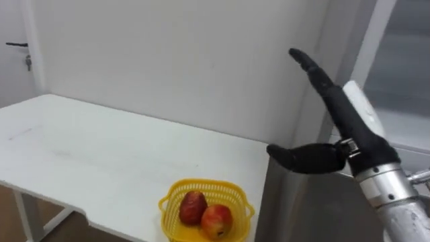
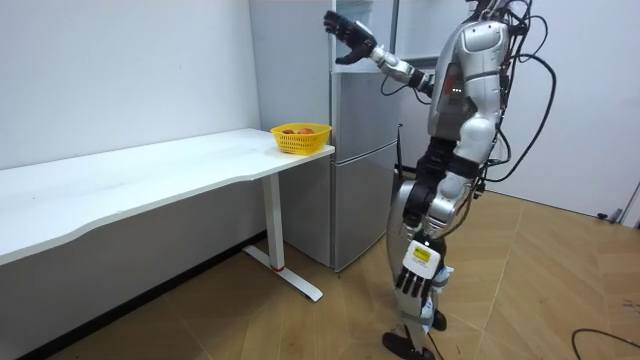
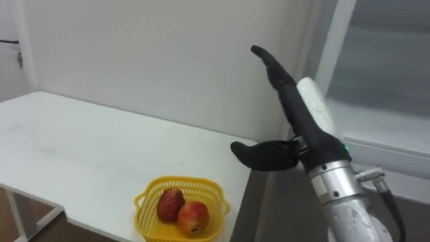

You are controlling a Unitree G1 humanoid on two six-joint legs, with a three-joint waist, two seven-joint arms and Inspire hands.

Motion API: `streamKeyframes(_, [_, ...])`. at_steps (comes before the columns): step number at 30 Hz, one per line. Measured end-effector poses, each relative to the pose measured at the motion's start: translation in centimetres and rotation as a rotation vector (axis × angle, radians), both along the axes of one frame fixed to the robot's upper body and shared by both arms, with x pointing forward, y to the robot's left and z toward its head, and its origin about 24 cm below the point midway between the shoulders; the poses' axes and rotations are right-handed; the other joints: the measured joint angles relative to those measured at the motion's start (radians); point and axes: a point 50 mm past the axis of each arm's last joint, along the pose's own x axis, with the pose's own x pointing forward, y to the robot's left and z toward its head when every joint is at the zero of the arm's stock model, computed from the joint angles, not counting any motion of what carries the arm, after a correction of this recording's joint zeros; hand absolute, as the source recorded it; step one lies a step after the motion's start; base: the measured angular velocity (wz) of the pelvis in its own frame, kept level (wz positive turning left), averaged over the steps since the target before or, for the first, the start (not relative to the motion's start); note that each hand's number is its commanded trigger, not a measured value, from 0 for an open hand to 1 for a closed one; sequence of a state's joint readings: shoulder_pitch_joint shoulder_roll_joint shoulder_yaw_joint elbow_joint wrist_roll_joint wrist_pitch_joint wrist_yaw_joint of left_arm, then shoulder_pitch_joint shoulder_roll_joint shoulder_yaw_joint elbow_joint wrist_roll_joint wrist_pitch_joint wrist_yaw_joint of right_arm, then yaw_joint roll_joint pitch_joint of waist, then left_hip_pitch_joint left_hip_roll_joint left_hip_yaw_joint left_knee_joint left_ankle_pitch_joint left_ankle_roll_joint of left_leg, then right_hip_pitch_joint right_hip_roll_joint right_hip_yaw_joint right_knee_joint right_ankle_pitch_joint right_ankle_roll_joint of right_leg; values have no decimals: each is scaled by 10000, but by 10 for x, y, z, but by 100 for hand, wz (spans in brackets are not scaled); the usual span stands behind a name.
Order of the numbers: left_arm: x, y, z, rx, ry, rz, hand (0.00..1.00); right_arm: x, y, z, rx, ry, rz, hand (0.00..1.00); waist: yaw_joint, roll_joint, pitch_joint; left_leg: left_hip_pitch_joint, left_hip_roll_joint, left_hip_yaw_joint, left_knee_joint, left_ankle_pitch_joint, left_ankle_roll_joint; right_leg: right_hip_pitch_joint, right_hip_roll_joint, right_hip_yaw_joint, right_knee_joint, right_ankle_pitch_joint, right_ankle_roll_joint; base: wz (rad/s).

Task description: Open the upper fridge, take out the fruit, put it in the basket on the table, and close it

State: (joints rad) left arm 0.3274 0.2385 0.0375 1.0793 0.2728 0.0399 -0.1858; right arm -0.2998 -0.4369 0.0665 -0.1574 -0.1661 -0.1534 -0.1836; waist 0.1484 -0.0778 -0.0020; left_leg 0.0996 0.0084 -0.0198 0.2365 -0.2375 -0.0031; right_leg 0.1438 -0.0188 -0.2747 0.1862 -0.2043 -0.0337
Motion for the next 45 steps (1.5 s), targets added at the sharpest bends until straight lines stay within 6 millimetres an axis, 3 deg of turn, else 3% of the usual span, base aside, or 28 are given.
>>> streamKeyframes(3, [-5,-4,-1,-37,49,123,0,-12,-14,3,1071,-615,-440,0,-413,118,-10,209,19,208,-3,3,7,31,31,252,-2,44,23,-21])
streamKeyframes(5, [-5,-10,-3,-41,-41,186,0,-20,-26,-7,1954,-467,-907,0,-540,233,-6,322,52,506,-110,2,8,20,29,398,6,47,29,-32])
streamKeyframes(11, [-5,-16,-4,-151,-138,217,0,-43,-61,-44,3861,572,-2526,0,-1195,470,-7,346,72,753,-187,-6,14,-62,52,675,-18,44,35,-14])
streamKeyframes(13, [-5,-18,-5,-117,-177,252,0,-49,-70,-53,4267,683,-3148,0,-1252,559,-42,354,77,808,-238,-5,14,-128,68,787,-2,44,35,-15])
streamKeyframes(17, [-6,-19,-5,-95,-162,298,0,-55,-83,-66,4676,900,-4137,0,-1451,715,4,385,113,996,-338,-3,13,-244,109,883,5,46,32,-10])
streamKeyframes(20, [-4,-18,-5,-70,-246,444,0,-60,-88,-72,4731,999,-4501,0,-1441,721,-1,416,140,1022,-379,-2,12,-281,204,1099,-8,43,26,-7])
streamKeyframes(24, [-3,-19,-5,-85,-300,454,0,-64,-93,-75,4889,897,-4802,0,-1503,642,-13,416,144,1017,-392,-2,11,-277,204,1128,-118,44,23,-3])
streamKeyframes(26, [-3,-19,-5,-61,-304,462,0,-68,-93,-79,5033,921,-4950,0,-1528,637,-62,424,138,1017,-390,-3,11,-227,205,1115,-173,46,24,0])
streamKeyframes(28, [-2,-19,-5,-34,-359,442,0,-70,-94,-84,5298,953,-5050,0,-1547,615,-48,436,140,1016,-389,-3,11,-205,204,1115,-165,48,22,0])
streamKeyframes(31, [2,-19,-4,81,-553,382,0,-72,-98,-104,6137,1606,-5501,0,-1695,535,-70,432,148,1052,-391,-4,10,-176,190,1104,-163,55,20,0])
streamKeyframes(35, [1,-20,-4,143,-598,414,0,-86,-110,-140,7548,3105,-6384,0,-1783,674,-70,455,144,1249,-393,-4,10,-238,213,1279,-120,58,27,-12])
streamKeyframes(36, [-2,-20,-4,133,-535,438,0,-91,-115,-148,7962,3389,-6650,0,-1838,716,-37,460,140,1261,-393,-4,10,-238,213,1329,-105,60,29,-17])
streamKeyframes(40, [-6,-20,-4,196,-452,515,0,-101,-125,-159,9309,3670,-7260,0,-1994,881,-45,495,144,1286,-396,-3,10,-295,211,1400,-38,44,25,-6])
streamKeyframes(45, [-1,-22,-4,217,-670,499,0,-111,-135,-162,10226,3406,-7963,0,-2006,820,-39,459,161,1287,-408,-3,10,-372,231,1431,-4,18,12,-2])
